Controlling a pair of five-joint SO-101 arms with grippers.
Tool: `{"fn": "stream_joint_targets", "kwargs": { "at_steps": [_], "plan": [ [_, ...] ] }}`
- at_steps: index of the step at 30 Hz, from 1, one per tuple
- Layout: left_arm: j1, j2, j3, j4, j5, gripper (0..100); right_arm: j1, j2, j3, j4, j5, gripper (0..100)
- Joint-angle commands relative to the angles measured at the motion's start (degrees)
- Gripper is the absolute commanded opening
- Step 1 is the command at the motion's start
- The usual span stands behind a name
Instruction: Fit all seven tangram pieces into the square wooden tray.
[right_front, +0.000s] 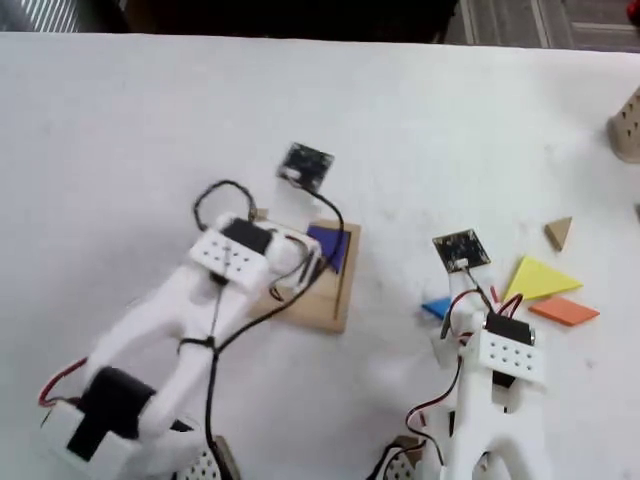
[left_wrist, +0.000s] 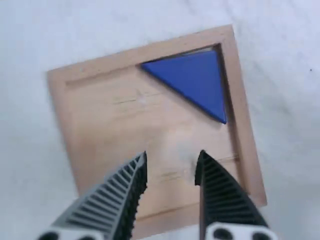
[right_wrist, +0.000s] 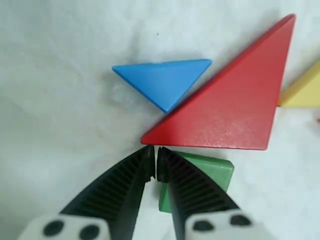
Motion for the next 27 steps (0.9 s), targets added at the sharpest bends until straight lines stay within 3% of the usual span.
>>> {"fn": "stream_joint_targets", "kwargs": {
  "at_steps": [1, 15, 20, 27],
  "plan": [
    [2.3, 6.3, -1.0, -9.6, -0.4, 3, 0.0, -0.9, -0.2, -0.7, 0.5, 1.9],
    [4.6, 17.5, -12.0, -10.1, -0.4, 2, 0.0, -0.9, -0.2, -0.6, 0.5, 1.9],
    [5.3, 20.8, -16.1, -10.1, 4.2, 2, 0.0, -0.9, -0.2, -0.6, 0.5, 1.9],
    [6.6, 21.5, -17.6, -10.1, 4.4, 2, 0.0, -0.9, -0.2, -0.6, 0.5, 1.9]
  ]
}}
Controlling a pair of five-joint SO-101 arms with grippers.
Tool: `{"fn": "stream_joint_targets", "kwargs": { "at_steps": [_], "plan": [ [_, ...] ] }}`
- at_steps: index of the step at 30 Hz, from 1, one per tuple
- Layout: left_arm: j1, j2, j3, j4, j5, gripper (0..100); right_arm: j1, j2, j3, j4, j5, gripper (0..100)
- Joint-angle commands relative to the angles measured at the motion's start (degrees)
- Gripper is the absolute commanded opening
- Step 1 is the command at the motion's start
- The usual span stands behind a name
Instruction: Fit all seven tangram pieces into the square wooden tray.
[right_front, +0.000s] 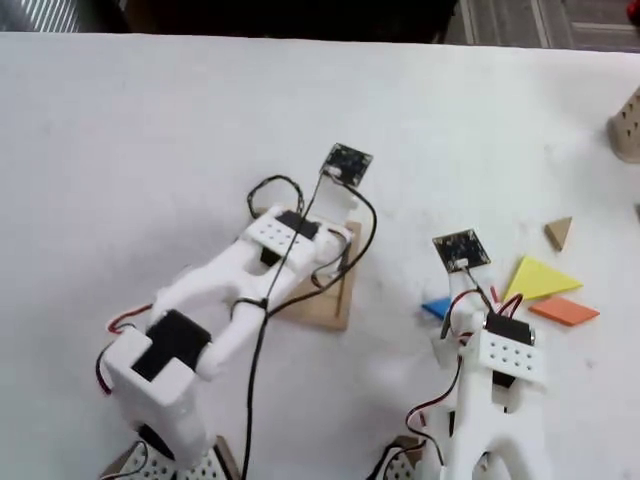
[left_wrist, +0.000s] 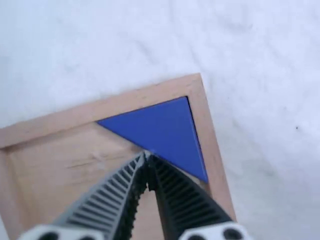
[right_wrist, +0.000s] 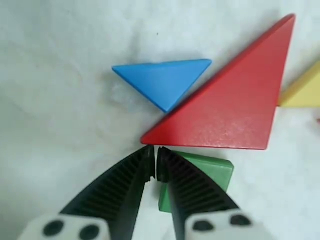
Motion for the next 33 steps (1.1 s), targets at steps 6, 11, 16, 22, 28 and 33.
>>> {"fn": "stream_joint_targets", "kwargs": {
  "at_steps": [6, 11, 16, 22, 28, 33],
  "plan": [
    [1.5, -2.3, -5.0, 4.7, 0.2, 2, 0.0, -0.9, -0.2, -0.7, 0.5, 1.9],
    [1.2, -10.9, -4.4, 12.1, 0.1, 2, 0.0, -0.9, -0.2, -0.7, 0.5, 1.9],
    [-4.6, -19.3, 2.0, 11.4, 0.0, 3, 0.0, -0.9, -0.2, -0.7, 0.5, 1.9],
    [-19.3, -22.5, 11.0, -0.5, 0.0, 3, 0.3, -0.9, -0.2, -0.7, 0.5, 2.0],
    [-26.9, -22.6, 13.6, -8.6, 0.0, 3, 0.4, -1.4, -0.5, -0.4, 0.0, 2.1],
    [-26.8, -22.5, 13.7, -8.7, -0.1, 6, 7.8, -1.4, -4.2, 0.0, 0.2, 2.1]
  ]
}}
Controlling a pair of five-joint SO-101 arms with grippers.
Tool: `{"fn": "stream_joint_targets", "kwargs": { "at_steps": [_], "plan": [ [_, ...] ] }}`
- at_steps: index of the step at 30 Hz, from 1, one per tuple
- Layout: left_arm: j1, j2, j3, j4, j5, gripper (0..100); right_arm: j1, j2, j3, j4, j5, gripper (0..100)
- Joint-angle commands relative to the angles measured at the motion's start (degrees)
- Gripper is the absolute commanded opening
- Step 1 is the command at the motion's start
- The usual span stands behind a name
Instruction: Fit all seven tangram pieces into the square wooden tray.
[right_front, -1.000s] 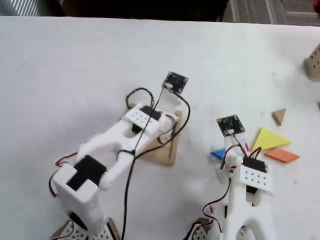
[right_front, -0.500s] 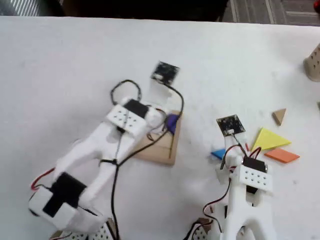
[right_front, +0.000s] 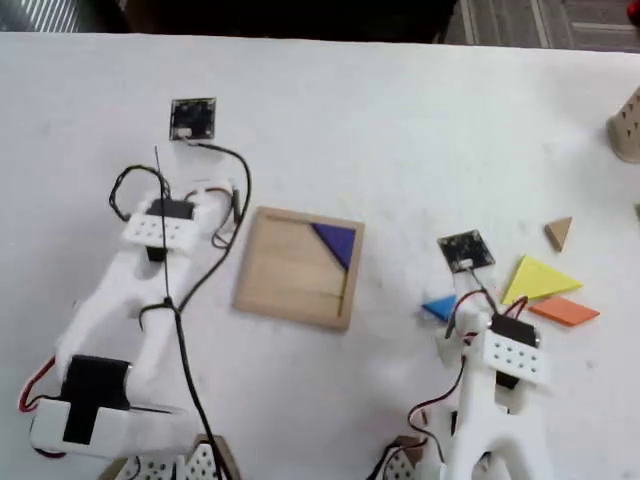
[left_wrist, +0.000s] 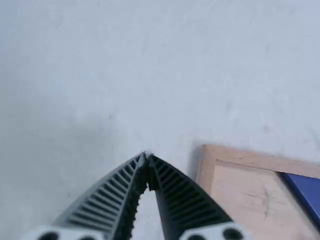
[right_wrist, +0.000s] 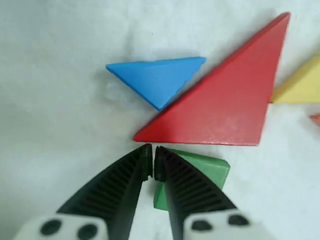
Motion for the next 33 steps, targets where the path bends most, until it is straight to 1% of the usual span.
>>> {"fn": "stream_joint_targets", "kwargs": {
  "at_steps": [1, 3, 5, 7, 12, 17, 19, 24, 25, 30, 33],
  "plan": [
    [-0.4, -3.2, -0.2, -1.4, 0.0, 8, 6.5, -1.0, -5.2, 0.0, 0.4, 2.1],
    [-0.4, -3.2, 0.1, -1.4, 0.0, 14, 9.8, -0.9, -8.0, 0.0, 1.8, 2.2],
    [-0.4, -3.1, 0.3, -1.4, 0.0, 20, 12.4, -0.9, -10.5, 0.2, 6.2, 2.2],
    [-0.4, -3.1, 0.3, -1.4, 0.0, 24, 14.1, -0.8, -13.4, 2.2, 10.2, 3.2],
    [-0.4, -3.1, 0.3, -1.4, 0.0, 23, 17.3, -0.8, -19.5, 5.4, 14.8, 14.3],
    [-0.4, -3.0, 0.4, -1.4, 0.0, 23, 18.8, -0.7, -20.6, 5.2, 20.9, 15.6],
    [-0.4, -3.0, 0.4, -1.4, 0.0, 23, 19.5, 0.1, -20.7, 5.2, 21.7, 15.6],
    [-0.3, -3.0, 0.4, -1.4, 0.0, 23, 20.9, 10.4, -27.7, 5.3, 22.1, 15.8],
    [-0.3, -3.0, 0.4, -1.4, 0.0, 23, 21.1, 13.3, -29.5, 5.2, 23.6, 15.8],
    [-0.3, -3.0, 0.4, -1.4, 0.0, 23, 21.8, 28.0, -36.5, 5.2, 38.0, 15.9],
    [-0.3, -3.0, 0.4, -1.4, 0.0, 24, 21.9, 35.2, -42.3, 5.2, 43.0, 15.9]
  ]
}}
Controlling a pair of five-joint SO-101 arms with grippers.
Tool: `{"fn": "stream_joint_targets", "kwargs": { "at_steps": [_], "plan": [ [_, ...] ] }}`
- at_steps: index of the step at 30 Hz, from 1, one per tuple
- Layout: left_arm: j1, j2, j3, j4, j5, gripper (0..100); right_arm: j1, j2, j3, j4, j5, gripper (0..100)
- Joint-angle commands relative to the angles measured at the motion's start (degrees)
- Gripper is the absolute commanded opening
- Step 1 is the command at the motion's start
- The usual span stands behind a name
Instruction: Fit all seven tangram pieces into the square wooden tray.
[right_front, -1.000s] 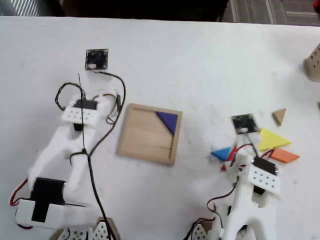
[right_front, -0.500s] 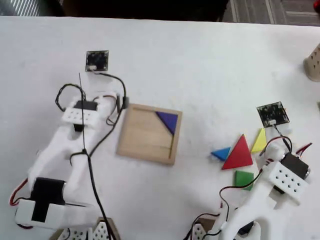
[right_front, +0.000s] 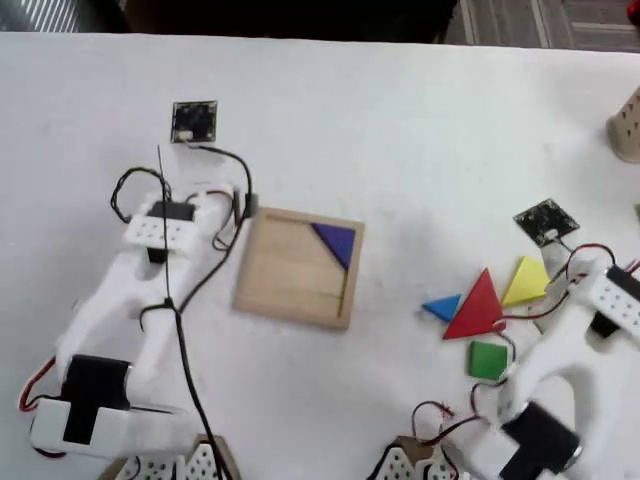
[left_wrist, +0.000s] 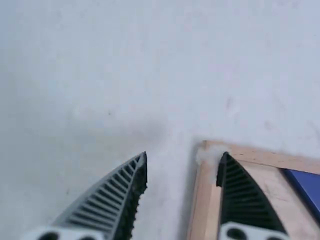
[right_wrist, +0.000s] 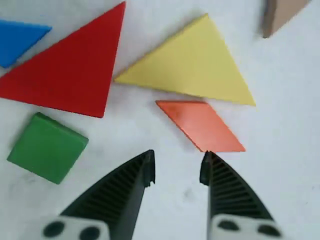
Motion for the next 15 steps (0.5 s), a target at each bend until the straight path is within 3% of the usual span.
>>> {"fn": "stream_joint_targets", "kwargs": {
  "at_steps": [1, 6, 12, 15],
  "plan": [
    [-0.4, -3.0, -0.5, -1.1, 0.1, 24, 0.7, 6.9, -8.7, 0.2, 6.4, 15.9],
    [-0.4, -3.0, -0.5, -1.1, 0.1, 24, 1.1, 16.4, -17.9, 0.3, 10.9, 16.5],
    [-0.4, -3.0, -0.5, -1.1, 0.1, 24, 1.2, 25.5, -22.1, 0.5, 14.5, 28.6],
    [-0.4, -2.6, -0.5, -2.4, 0.1, 24, 1.4, 27.2, -21.8, 0.5, 14.9, 27.8]
  ]
}}
